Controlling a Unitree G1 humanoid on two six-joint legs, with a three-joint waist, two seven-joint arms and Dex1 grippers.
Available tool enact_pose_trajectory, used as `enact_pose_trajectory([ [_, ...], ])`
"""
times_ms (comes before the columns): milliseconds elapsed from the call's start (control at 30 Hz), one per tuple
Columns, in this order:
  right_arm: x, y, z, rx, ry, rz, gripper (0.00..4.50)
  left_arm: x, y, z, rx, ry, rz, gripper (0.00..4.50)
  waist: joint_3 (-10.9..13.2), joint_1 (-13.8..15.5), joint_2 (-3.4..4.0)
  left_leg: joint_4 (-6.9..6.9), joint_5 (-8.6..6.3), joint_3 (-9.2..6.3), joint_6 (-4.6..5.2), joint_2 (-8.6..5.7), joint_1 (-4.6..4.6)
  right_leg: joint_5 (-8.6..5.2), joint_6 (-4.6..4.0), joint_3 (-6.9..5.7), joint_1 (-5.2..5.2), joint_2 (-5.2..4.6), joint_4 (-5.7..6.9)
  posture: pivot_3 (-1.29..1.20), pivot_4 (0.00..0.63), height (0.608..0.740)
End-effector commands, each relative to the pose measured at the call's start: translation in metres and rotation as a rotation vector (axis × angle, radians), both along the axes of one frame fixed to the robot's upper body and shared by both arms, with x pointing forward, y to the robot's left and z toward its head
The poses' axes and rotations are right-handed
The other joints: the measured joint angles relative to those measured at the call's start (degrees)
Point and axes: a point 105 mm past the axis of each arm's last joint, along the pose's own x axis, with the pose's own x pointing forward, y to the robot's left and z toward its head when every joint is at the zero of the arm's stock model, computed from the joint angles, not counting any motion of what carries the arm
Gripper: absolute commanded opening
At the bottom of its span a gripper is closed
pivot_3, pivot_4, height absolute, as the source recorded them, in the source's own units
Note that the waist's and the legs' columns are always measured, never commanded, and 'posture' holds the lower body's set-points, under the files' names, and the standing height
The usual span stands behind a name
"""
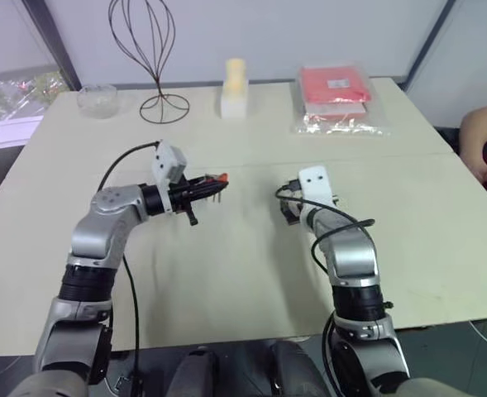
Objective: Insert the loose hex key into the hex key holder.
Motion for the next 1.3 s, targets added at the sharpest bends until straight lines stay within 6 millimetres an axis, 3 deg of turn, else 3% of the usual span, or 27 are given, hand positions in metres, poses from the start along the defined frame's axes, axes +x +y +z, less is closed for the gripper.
enact_pose_trajectory([
  [33, 0.01, 0.009, 0.004, -0.003, -0.036, -0.002, 4.45, -0.004, -0.002, 0.012, -0.03, -0.043, 0.002, 0.0, 0.0, -0.1, 0.0, -0.02, 0.0, 0.0, 0.0, 0.03, 0.0, 0.0, 0.0, 0.0, -0.01, 0.02, 0.0, 0.0, 0.15, 0.74],
  [300, 0.011, 0.023, -0.023, 0.064, 0.071, -0.008, 4.45, -0.009, -0.004, 0.01, -0.046, -0.047, 0.038, 0.0, -0.1, -0.1, -0.05, -0.02, 0.0, 0.02, 0.0, 0.07, 0.08, 0.0, 0.0, 0.01, 0.04, 0.04, 0.01, 0.0, 0.15, 0.74],
  [600, -0.003, 0.013, -0.04, 0.1, 0.157, -0.044, 0.03, -0.006, -0.003, 0.009, -0.057, -0.063, 0.073, 0.0, -0.3, 0.2, -0.16, 0.01, -0.01, -0.01, 0.01, 0.04, 0.08, 0.0, 0.0, -0.02, 0.13, 0.01, -0.01, 0.0, 0.15, 0.74],
  [733, -0.003, 0.012, -0.04, 0.113, 0.16, -0.055, 0.03, -0.004, -0.004, 0.009, -0.056, -0.073, 0.077, 0.0, -0.3, 0.2, -0.17, -0.01, -0.01, -0.03, 0.02, 0.04, 0.09, 0.0, 0.0, -0.03, 0.14, 0.02, -0.02, 0.0, 0.15, 0.74],
  [900, 0.004, 0.011, -0.024, 0.104, 0.075, -0.029, 0.03, -0.001, -0.005, 0.008, -0.044, -0.077, 0.07, 0.0, -0.3, 0.2, -0.16, -0.01, -0.01, -0.03, 0.02, 0.03, 0.09, 0.0, 0.0, -0.03, 0.14, 0.01, -0.03, 0.0, 0.15, 0.74],
  [1067, 0.019, 0.018, 0.015, 0.176, -0.085, 0.089, 0.03, 0.006, -0.005, 0.003, 0.0, -0.087, 0.046, 0.0, -0.2, 0.1, -0.12, -0.02, -0.06, 0.0, 0.11, 0.01, 0.09, 0.0, 0.0, -0.03, 0.14, 0.02, -0.07, 0.0, 0.15, 0.74],
  [1233, 0.019, 0.014, -0.002, 0.094, -0.005, 0.144, 0.03, 0.009, -0.005, 0.002, 0.014, -0.097, 0.043, 0.0, -0.2, -0.1, -0.12, -0.1, -0.05, 0.0, 0.09, 0.05, 0.09, 0.0, 0.0, -0.03, 0.1, 0.05, -0.09, 0.0, 0.15, 0.74],
  [1300, 0.018, 0.014, -0.008, 0.082, 0.028, 0.154, 0.73, 0.009, -0.006, 0.0, 0.012, -0.097, 0.042, 0.0, -0.2, -0.1, -0.12, -0.12, -0.03, 0.0, 0.06, 0.06, 0.09, 0.0, 0.0, -0.02, 0.09, 0.05, -0.09, 0.0, 0.15, 0.74],
])
